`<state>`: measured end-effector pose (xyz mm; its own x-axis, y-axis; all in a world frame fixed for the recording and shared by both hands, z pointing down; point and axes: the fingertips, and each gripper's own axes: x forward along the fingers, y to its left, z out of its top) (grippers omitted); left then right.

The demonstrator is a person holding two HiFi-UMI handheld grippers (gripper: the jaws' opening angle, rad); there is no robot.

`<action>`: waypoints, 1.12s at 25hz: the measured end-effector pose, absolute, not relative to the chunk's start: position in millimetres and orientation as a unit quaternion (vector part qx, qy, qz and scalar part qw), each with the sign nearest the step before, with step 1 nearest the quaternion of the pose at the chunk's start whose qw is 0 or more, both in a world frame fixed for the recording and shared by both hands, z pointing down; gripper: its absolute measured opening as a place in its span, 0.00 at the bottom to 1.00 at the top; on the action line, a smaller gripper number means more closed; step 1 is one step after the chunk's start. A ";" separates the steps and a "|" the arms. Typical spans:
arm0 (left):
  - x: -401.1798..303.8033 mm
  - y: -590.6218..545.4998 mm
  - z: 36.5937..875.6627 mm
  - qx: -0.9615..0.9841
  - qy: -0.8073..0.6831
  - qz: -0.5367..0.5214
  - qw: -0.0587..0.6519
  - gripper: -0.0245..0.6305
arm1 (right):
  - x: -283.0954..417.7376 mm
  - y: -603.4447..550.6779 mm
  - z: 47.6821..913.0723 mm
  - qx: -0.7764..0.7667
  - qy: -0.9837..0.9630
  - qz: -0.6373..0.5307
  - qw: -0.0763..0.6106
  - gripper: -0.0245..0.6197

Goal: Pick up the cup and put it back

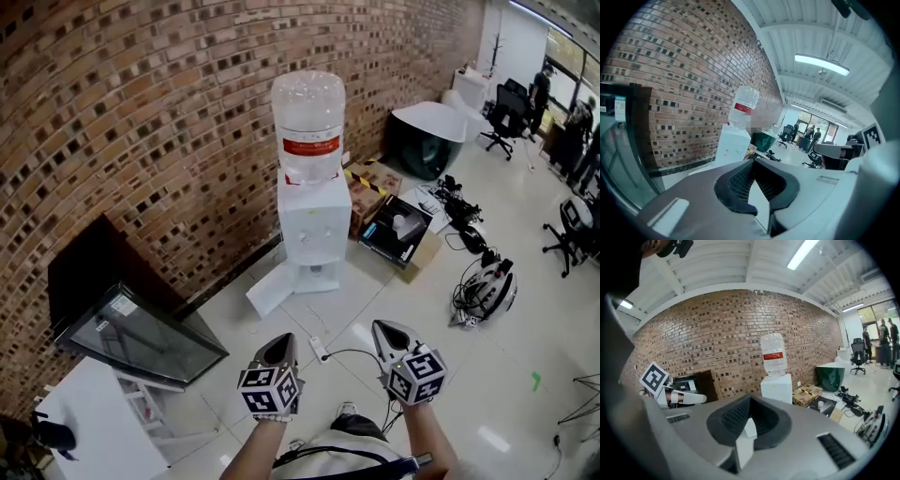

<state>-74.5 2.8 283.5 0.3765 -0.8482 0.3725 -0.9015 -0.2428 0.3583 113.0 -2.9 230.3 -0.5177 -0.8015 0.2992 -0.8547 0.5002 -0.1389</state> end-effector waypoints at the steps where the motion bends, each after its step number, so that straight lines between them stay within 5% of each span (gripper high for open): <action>1: -78.3 13.2 281.9 0.791 -0.553 0.055 0.256 0.04 | 105.0 9.3 228.3 0.483 -0.860 0.134 0.094 0.06; 12: -113.8 111.3 277.8 0.818 -0.524 0.052 0.231 0.04 | 32.7 134.8 233.5 0.499 -0.849 0.153 0.084 0.06; 28: -111.9 142.1 268.5 0.818 -0.524 0.035 0.235 0.04 | 31.4 159.4 238.9 0.502 -0.845 0.153 0.106 0.06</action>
